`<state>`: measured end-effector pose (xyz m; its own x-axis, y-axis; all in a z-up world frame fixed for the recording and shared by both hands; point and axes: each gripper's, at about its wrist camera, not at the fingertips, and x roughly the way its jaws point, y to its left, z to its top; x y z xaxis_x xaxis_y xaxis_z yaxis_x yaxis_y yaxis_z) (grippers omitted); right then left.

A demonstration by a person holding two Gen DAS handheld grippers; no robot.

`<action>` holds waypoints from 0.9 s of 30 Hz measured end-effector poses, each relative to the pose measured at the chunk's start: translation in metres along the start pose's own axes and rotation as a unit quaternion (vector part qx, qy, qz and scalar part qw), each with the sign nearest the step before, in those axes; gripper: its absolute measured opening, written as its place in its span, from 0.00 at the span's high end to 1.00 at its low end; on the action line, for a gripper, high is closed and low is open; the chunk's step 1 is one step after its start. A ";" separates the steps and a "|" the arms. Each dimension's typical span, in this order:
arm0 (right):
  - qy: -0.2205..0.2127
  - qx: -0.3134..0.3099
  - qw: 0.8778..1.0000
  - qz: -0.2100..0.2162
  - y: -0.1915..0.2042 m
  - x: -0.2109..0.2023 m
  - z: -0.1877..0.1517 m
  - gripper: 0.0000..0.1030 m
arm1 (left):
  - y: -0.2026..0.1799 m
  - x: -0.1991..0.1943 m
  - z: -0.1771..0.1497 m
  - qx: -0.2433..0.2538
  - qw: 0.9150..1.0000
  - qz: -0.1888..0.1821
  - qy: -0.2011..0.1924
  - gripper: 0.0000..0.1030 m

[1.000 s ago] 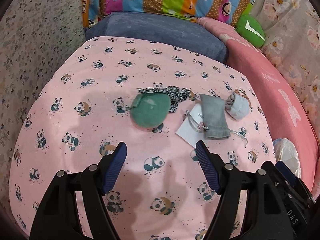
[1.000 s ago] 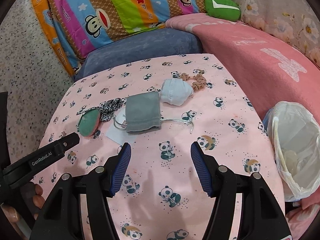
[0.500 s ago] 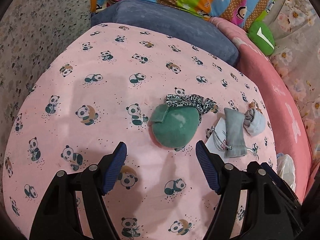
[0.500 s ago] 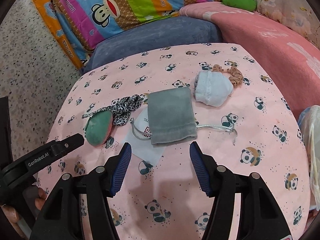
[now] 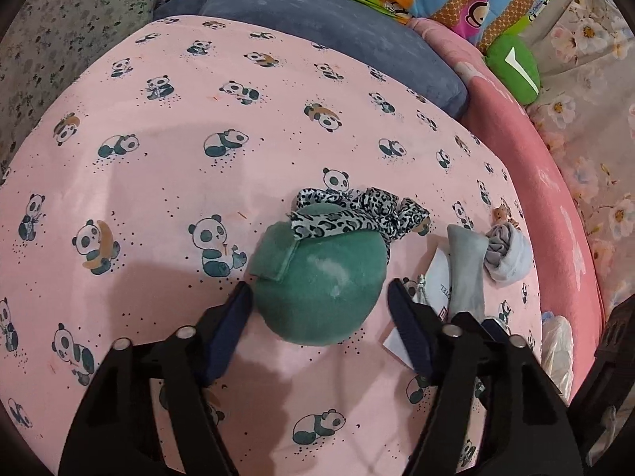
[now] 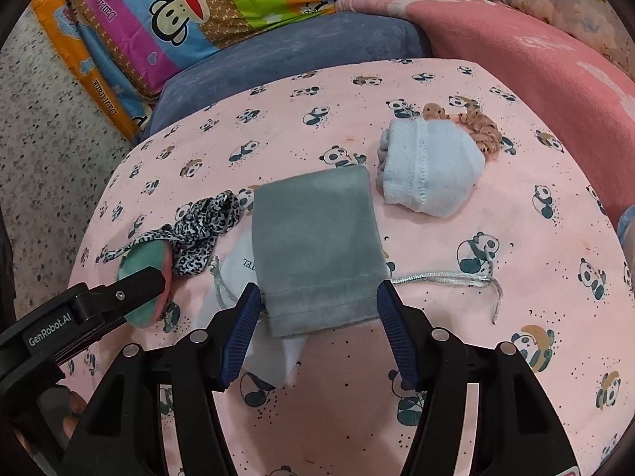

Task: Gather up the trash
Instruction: 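Grasp the green round pad with the left gripper while the right grasps the grey pouch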

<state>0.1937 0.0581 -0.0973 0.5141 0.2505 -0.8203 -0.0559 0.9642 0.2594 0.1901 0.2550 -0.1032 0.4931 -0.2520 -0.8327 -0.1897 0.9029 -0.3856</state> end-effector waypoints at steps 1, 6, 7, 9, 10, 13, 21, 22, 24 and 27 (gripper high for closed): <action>-0.007 -0.008 1.000 -0.005 0.001 0.000 -0.002 0.45 | 0.000 0.000 -0.001 0.002 1.000 0.001 -0.001 0.46; -0.007 -0.041 0.999 -0.016 0.008 0.000 -0.009 0.75 | -0.003 -0.004 -0.006 0.008 1.000 -0.010 -0.002 0.54; -0.006 -0.047 0.999 -0.016 0.009 0.000 -0.010 0.84 | -0.004 -0.006 -0.008 0.009 1.000 -0.012 -0.002 0.55; -0.006 -0.054 0.998 -0.018 0.008 -0.003 -0.013 0.91 | -0.007 -0.011 -0.012 0.013 1.000 -0.011 -0.005 0.55; -0.005 -0.058 0.998 -0.019 0.009 -0.005 -0.015 0.92 | -0.009 -0.014 -0.015 0.016 1.000 -0.011 -0.006 0.55; -0.012 -0.057 0.998 -0.016 0.006 -0.018 -0.020 0.93 | -0.014 -0.025 -0.023 0.021 1.000 -0.017 -0.011 0.55; -0.054 -0.037 0.998 -0.005 -0.011 -0.075 -0.028 0.93 | -0.048 -0.052 -0.047 0.047 0.998 -0.038 -0.017 0.56; -0.058 -0.035 0.998 -0.005 -0.013 -0.082 -0.028 0.93 | -0.055 -0.055 -0.050 0.053 0.998 -0.041 -0.018 0.56; -0.070 -0.031 0.997 -0.006 -0.020 -0.098 -0.031 0.93 | -0.071 -0.062 -0.056 0.067 0.996 -0.047 -0.020 0.56; -0.087 -0.024 0.996 -0.009 -0.031 -0.121 -0.034 0.93 | -0.094 -0.073 -0.065 0.089 0.994 -0.057 -0.023 0.56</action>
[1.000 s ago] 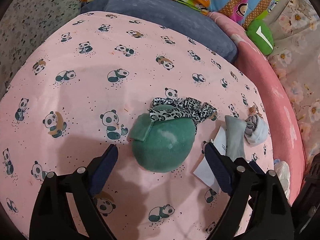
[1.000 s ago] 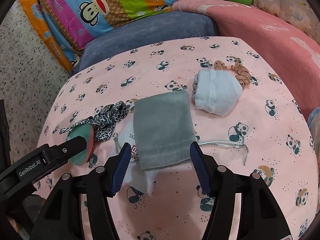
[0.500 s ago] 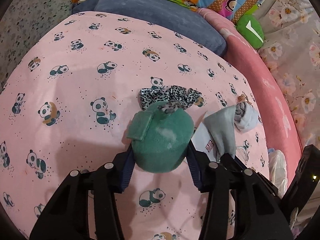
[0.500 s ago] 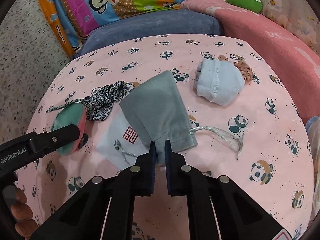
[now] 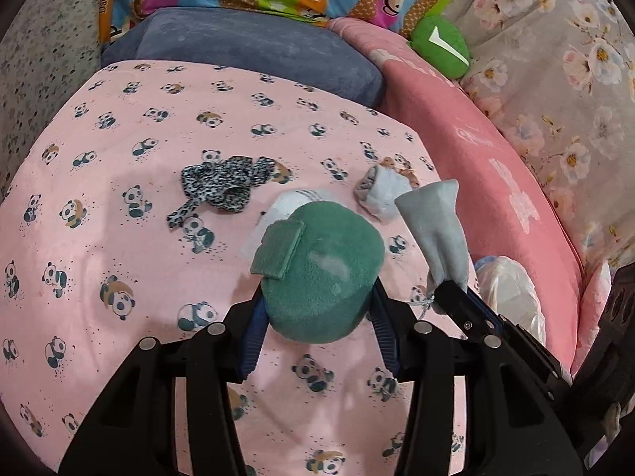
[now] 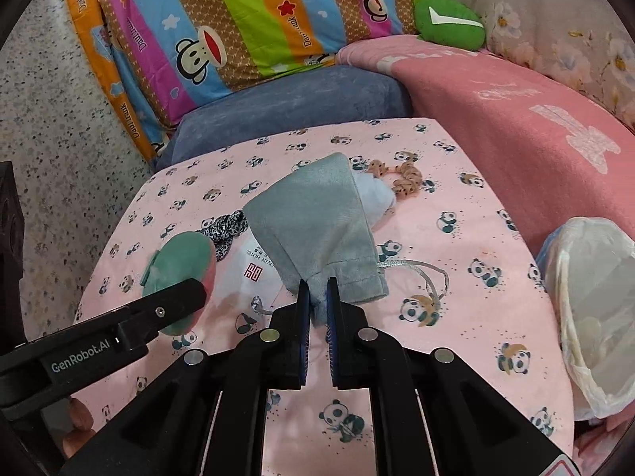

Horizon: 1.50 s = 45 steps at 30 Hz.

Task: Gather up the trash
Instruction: 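Grasp the green round pad with the left gripper while the right grasps the grey pouch, then carry both items over the bin and open both grippers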

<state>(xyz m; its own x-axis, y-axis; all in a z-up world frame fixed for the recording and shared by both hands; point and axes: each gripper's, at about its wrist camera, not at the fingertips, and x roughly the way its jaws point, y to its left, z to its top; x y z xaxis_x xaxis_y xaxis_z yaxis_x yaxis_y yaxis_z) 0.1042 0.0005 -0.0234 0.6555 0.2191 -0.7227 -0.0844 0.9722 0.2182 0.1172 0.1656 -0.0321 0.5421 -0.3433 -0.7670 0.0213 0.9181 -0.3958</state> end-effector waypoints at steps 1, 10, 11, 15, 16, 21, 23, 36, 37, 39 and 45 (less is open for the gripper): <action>-0.005 0.003 1.000 -0.001 -0.006 -0.007 0.000 0.93 | -0.009 -0.003 -0.002 0.007 1.000 -0.003 -0.001 0.55; -0.050 0.044 0.998 -0.020 -0.062 -0.068 -0.004 0.93 | -0.089 -0.015 -0.017 0.074 0.997 -0.025 -0.005 0.55; -0.055 0.049 0.997 -0.023 -0.068 -0.073 -0.005 0.93 | -0.098 -0.015 -0.019 0.083 0.996 -0.028 -0.004 0.55; -0.072 0.072 0.994 -0.035 -0.099 -0.096 -0.009 0.93 | -0.136 -0.014 -0.028 0.114 0.993 -0.042 0.000 0.55; -0.077 0.078 0.993 -0.039 -0.107 -0.101 -0.010 0.93 | -0.144 -0.013 -0.030 0.122 0.992 -0.044 0.001 0.55; -0.090 0.107 0.989 -0.058 -0.145 -0.121 -0.019 0.93 | -0.187 -0.004 -0.042 0.157 0.985 -0.067 0.015 0.55; -0.092 0.119 0.987 -0.064 -0.160 -0.126 -0.022 0.93 | -0.200 -0.002 -0.046 0.169 0.983 -0.072 0.018 0.55; -0.108 0.189 0.971 -0.097 -0.241 -0.148 -0.044 0.93 | -0.278 0.025 -0.068 0.225 0.968 -0.102 0.050 0.54; -0.108 0.192 0.970 -0.099 -0.246 -0.149 -0.044 0.93 | -0.283 0.028 -0.070 0.230 0.966 -0.103 0.052 0.54; -0.109 0.201 0.968 -0.104 -0.256 -0.151 -0.047 0.93 | -0.294 0.034 -0.073 0.239 0.964 -0.105 0.056 0.54; -0.105 0.225 0.962 -0.117 -0.282 -0.149 -0.055 0.92 | -0.321 0.047 -0.079 0.249 0.959 -0.117 0.064 0.49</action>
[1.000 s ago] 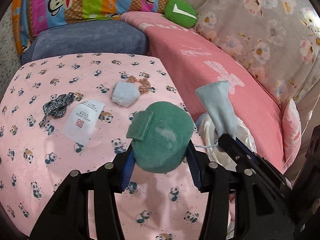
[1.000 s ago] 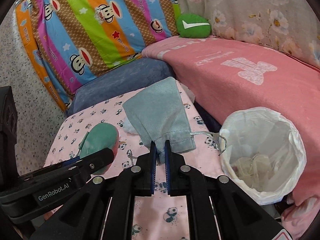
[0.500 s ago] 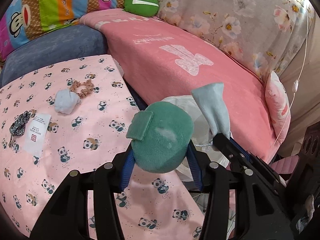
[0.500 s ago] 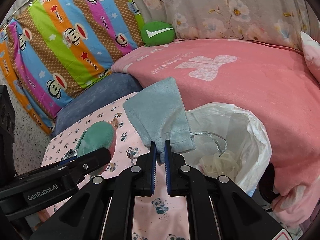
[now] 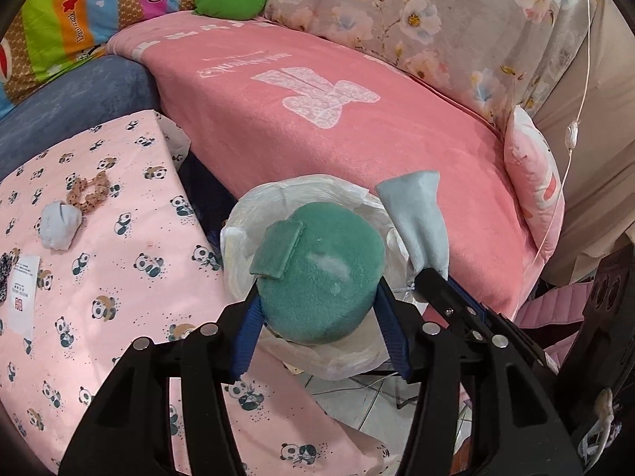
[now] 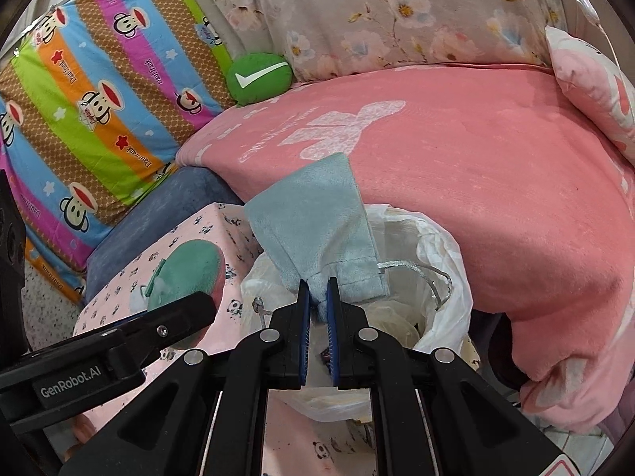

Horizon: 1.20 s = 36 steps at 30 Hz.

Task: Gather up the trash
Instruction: 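Carry both items over the bin and open both grippers, then move both grippers back to the leopard scrunchie and paper packet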

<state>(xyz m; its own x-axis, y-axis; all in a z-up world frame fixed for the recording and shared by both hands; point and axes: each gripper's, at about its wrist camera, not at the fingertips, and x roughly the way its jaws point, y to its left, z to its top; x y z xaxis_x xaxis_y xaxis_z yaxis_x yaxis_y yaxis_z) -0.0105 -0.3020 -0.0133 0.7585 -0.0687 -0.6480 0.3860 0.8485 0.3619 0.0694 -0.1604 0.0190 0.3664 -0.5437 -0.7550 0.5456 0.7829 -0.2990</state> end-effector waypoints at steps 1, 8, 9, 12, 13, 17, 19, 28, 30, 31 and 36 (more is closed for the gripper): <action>0.001 0.002 1.000 -0.002 -0.002 0.001 0.000 0.91 | -0.002 0.002 0.002 -0.001 1.000 0.003 -0.002 0.44; 0.001 0.012 1.000 0.000 -0.009 0.012 0.002 0.81 | 0.011 0.008 0.013 -0.039 0.999 0.007 -0.003 0.32; -0.001 0.010 1.000 0.001 -0.008 0.012 0.002 0.80 | 0.014 0.008 0.013 -0.045 0.999 0.009 -0.004 0.32; -0.003 0.008 1.000 0.005 -0.004 0.014 0.002 0.72 | 0.023 0.005 0.012 -0.050 0.999 0.018 -0.008 0.32; -0.002 0.010 1.000 0.006 -0.004 0.014 0.002 0.71 | 0.026 0.004 0.012 -0.052 0.998 0.021 -0.010 0.32; 0.001 0.010 1.000 0.006 0.002 0.013 0.000 0.65 | 0.036 -0.001 0.008 -0.059 0.998 0.030 -0.014 0.32; 0.003 0.003 1.000 0.005 0.006 0.013 -0.001 0.65 | 0.040 -0.003 0.006 -0.065 0.997 0.034 -0.016 0.32; 0.006 -0.024 1.000 0.008 0.032 0.005 -0.007 0.60 | 0.059 -0.022 -0.006 -0.073 0.996 0.046 -0.026 0.32; 0.007 -0.032 0.999 0.009 0.040 0.004 -0.009 0.60 | 0.064 -0.028 -0.008 -0.077 0.995 0.049 -0.028 0.32; 0.008 -0.035 0.999 0.010 0.044 0.004 -0.009 0.60 | 0.067 -0.030 -0.009 -0.079 0.995 0.051 -0.029 0.32; 0.014 -0.055 0.998 0.016 0.065 0.002 -0.015 0.59 | 0.085 -0.042 -0.018 -0.088 0.993 0.066 -0.035 0.32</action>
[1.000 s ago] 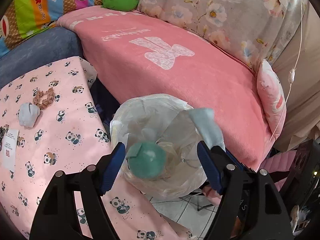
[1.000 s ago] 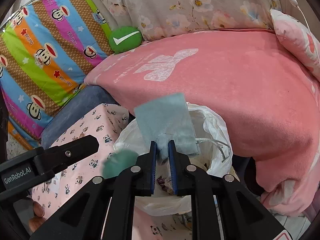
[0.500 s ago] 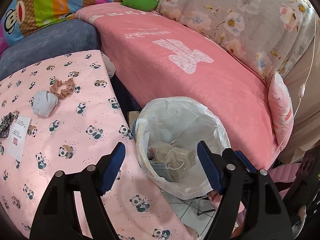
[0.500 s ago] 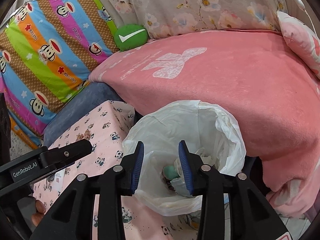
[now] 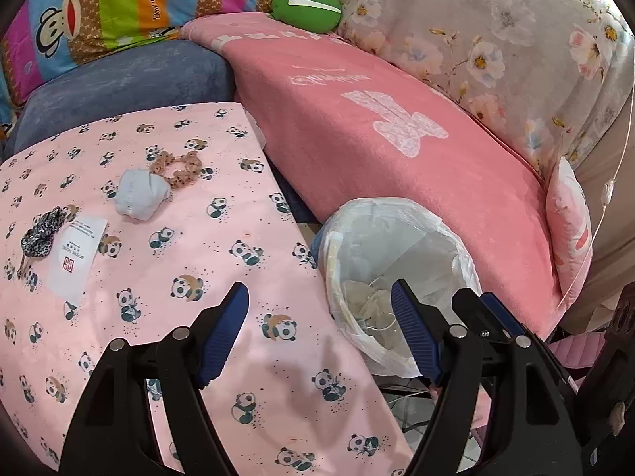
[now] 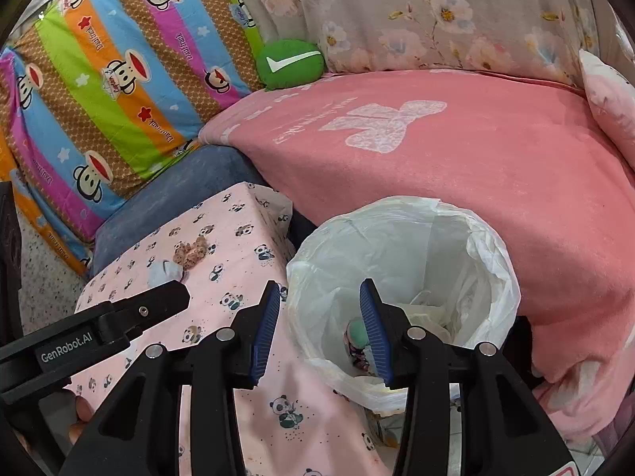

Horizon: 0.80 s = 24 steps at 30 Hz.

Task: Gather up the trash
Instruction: 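Move both grippers back to the leopard scrunchie and paper packet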

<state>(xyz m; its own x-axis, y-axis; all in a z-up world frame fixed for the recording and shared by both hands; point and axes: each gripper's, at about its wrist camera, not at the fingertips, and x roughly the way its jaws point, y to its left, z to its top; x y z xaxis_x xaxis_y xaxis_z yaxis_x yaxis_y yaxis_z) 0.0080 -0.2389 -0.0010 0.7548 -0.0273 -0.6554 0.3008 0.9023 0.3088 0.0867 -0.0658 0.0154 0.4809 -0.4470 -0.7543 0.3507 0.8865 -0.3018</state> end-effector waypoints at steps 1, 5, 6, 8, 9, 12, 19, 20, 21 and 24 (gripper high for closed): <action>0.001 -0.005 1.000 0.001 0.005 0.000 -0.001 0.59 | 0.005 -0.002 -0.001 -0.002 1.000 0.003 -0.001 0.32; 0.005 -0.023 1.000 0.008 0.024 0.000 -0.003 0.55 | 0.024 -0.010 -0.005 -0.013 1.000 0.014 -0.007 0.32; 0.005 -0.028 1.000 0.008 0.029 0.000 -0.005 0.54 | 0.029 -0.012 -0.006 -0.016 1.000 0.017 -0.008 0.32; 0.007 -0.036 0.999 0.011 0.039 0.000 -0.007 0.54 | 0.041 -0.015 -0.008 -0.025 0.999 0.023 -0.009 0.32; 0.009 -0.040 0.999 0.012 0.043 0.001 -0.008 0.54 | 0.047 -0.017 -0.009 -0.029 0.999 0.025 -0.009 0.32; 0.013 -0.053 0.998 0.017 0.058 0.003 -0.012 0.54 | 0.063 -0.023 -0.011 -0.042 0.998 0.033 -0.013 0.32; 0.021 -0.083 0.996 0.027 0.093 0.007 -0.018 0.54 | 0.095 -0.035 -0.016 -0.067 0.996 0.050 -0.024 0.32; 0.022 -0.088 0.995 0.029 0.098 0.008 -0.019 0.54 | 0.100 -0.037 -0.016 -0.069 0.996 0.053 -0.024 0.32; 0.023 -0.092 0.995 0.030 0.103 0.009 -0.020 0.54 | 0.104 -0.038 -0.017 -0.073 0.995 0.055 -0.025 0.32; 0.026 -0.101 0.994 0.033 0.116 0.012 -0.023 0.51 | 0.120 -0.043 -0.019 -0.086 0.994 0.062 -0.027 0.32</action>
<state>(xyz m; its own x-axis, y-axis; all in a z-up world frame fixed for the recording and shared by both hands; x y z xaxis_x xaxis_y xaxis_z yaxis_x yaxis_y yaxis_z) 0.0382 -0.1247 0.0113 0.7359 0.0525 -0.6750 0.1243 0.9696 0.2110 0.0933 0.0618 0.0003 0.5565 -0.3345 -0.7605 0.1459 0.9405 -0.3069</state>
